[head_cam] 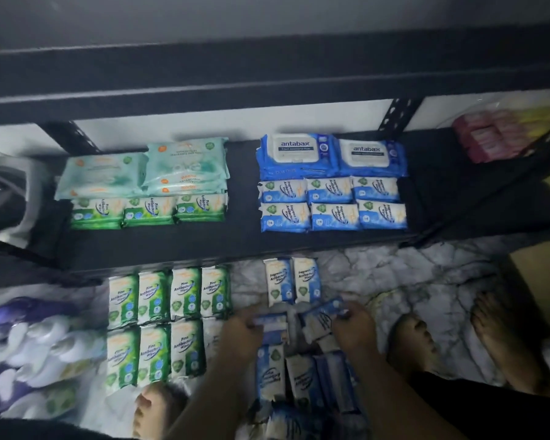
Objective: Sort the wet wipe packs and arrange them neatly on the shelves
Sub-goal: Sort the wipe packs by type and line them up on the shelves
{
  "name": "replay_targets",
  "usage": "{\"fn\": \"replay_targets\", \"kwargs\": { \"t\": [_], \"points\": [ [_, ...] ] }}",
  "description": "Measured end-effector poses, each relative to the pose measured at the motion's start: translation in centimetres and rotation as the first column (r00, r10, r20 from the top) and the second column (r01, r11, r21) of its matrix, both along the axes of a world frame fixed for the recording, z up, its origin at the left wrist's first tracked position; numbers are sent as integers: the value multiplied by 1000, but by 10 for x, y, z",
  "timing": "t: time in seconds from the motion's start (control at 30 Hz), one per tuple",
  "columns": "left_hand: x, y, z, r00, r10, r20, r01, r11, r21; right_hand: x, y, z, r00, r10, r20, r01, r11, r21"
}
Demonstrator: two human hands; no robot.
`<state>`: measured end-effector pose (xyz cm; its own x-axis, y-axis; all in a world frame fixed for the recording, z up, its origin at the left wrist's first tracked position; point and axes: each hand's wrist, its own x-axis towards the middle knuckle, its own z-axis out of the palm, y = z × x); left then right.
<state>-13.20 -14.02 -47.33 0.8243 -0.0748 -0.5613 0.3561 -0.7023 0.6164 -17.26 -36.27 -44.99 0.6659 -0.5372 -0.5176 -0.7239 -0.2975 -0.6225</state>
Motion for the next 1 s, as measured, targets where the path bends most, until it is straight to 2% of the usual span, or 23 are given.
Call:
{"fn": "replay_targets", "kwargs": {
  "t": [0.07,0.17,0.33,0.5,0.7,0.87,0.93,1.0],
  "points": [
    [-24,8,5,998,33,-53,-35,999,-34,-23,7,-2,999,17,-39,-19,998,-62],
    [-54,17,5,992,90,-88,-94,995,-37,-58,13,-16,999,48,-22,-50,997,-59],
    [-91,27,16,993,-19,-117,42,979,199,-96,21,-17,962,186,-201,-208,973,-99],
    [-98,25,12,983,-106,-151,144,953,268,-110,28,-28,869,301,-394,-382,913,-143],
    [-92,8,-16,979,-92,-182,145,942,303,-105,41,-50,911,189,-366,-294,921,-255],
    [-81,-13,-27,977,-15,-211,77,954,291,-101,42,-59,886,209,-414,-367,861,-352],
    [-84,-19,-32,971,54,-232,16,957,290,-105,44,-65,883,226,-410,-386,847,-366],
    [-91,-24,-35,973,52,-226,18,955,296,-109,45,-73,886,247,-392,-393,850,-352]
  ]
}}
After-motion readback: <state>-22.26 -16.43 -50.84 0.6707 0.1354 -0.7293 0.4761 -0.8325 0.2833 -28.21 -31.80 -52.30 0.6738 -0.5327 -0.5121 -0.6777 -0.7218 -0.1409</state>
